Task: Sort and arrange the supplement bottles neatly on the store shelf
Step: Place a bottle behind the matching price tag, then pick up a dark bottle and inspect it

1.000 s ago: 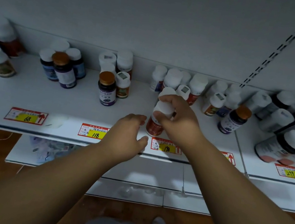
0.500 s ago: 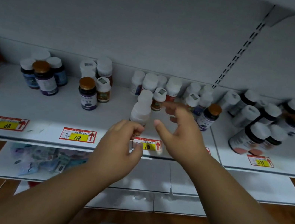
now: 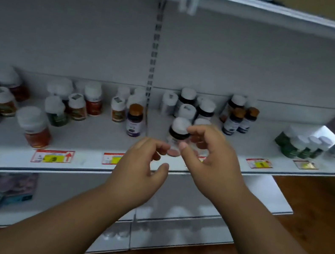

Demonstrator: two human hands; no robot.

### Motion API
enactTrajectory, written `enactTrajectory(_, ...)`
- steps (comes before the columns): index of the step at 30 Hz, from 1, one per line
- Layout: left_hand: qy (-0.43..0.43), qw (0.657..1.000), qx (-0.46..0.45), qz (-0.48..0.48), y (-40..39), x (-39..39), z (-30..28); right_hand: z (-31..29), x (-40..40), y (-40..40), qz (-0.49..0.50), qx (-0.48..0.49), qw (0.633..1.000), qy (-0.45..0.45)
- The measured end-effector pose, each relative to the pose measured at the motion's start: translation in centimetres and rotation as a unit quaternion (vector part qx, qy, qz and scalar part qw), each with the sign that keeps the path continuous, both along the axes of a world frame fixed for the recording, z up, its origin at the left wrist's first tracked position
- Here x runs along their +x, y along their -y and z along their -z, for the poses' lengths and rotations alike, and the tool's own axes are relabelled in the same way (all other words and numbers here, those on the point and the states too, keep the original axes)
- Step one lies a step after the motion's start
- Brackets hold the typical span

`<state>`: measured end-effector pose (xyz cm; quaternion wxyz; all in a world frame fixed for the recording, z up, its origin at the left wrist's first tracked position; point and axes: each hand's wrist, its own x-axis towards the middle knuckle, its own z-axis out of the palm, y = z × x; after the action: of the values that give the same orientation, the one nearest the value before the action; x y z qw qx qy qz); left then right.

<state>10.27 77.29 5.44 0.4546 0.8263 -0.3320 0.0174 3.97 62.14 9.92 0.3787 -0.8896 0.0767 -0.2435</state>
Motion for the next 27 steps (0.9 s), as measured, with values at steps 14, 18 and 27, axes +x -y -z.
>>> enactTrajectory(14, 0.001, 0.997, 0.022, 0.072, 17.1, 0.7, 0.5, 0.7, -1.4, 16.3, 0.068, 0.003, 0.998, -0.018)
enactTrajectory(18, 0.002, 0.997, 0.014, 0.082, 21.7, 1.7, -0.1, -0.1, -0.8, 20.6, 0.088, -0.01, 0.996, -0.024)
enactTrajectory(27, 0.015, 1.0, 0.013, -0.021, 29.7, 2.9, 1.7, 2.2, 5.5, 31.0, 0.041, -0.062, 0.996, -0.046)
